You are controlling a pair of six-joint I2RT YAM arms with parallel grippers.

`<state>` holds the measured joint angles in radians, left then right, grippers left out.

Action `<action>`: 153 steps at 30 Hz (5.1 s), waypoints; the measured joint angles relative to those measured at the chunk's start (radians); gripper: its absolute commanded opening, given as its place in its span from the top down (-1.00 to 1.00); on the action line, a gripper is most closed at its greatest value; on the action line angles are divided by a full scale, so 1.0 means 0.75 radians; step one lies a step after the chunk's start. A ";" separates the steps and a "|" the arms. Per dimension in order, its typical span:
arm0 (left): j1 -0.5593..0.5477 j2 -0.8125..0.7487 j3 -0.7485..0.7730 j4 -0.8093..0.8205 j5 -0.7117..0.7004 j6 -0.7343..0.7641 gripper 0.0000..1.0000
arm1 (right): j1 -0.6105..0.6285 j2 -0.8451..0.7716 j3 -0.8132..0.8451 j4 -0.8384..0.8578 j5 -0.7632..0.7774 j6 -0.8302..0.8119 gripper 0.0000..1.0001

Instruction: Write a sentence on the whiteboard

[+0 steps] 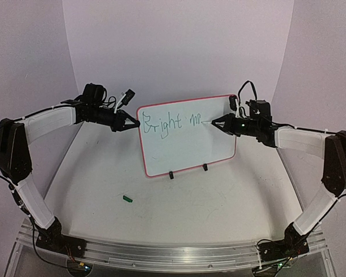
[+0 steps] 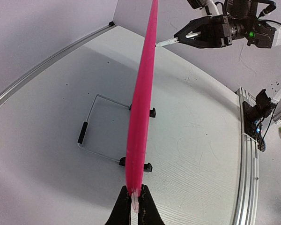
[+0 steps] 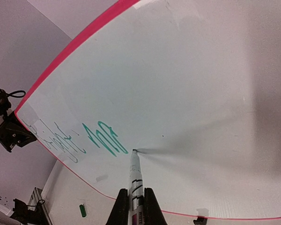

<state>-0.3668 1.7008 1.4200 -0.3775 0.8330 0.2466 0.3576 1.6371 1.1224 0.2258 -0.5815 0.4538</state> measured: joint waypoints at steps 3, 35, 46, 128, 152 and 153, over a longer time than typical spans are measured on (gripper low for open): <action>-0.001 0.000 0.000 0.000 0.000 0.000 1.00 | 0.001 0.000 0.007 -0.004 0.009 0.000 1.00; -0.001 -0.001 0.001 -0.001 -0.001 -0.002 1.00 | 0.001 -0.012 0.017 0.058 0.092 0.048 1.00; -0.001 -0.002 0.001 -0.007 -0.001 -0.001 1.00 | 0.001 -0.012 -0.050 0.064 0.096 0.059 1.00; -0.005 -0.008 0.001 -0.021 -0.001 0.001 1.00 | -0.003 -0.078 -0.079 0.106 0.196 0.129 1.00; -0.007 -0.010 0.001 -0.022 -0.008 -0.001 1.00 | -0.040 -0.041 -0.061 0.104 0.206 0.129 1.00; -0.007 -0.010 0.001 -0.022 -0.008 -0.001 1.00 | -0.040 -0.041 -0.056 0.102 0.206 0.129 1.00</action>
<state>-0.3717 1.6936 1.4204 -0.3943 0.8268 0.2462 0.3274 1.6066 1.0801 0.3026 -0.4271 0.5507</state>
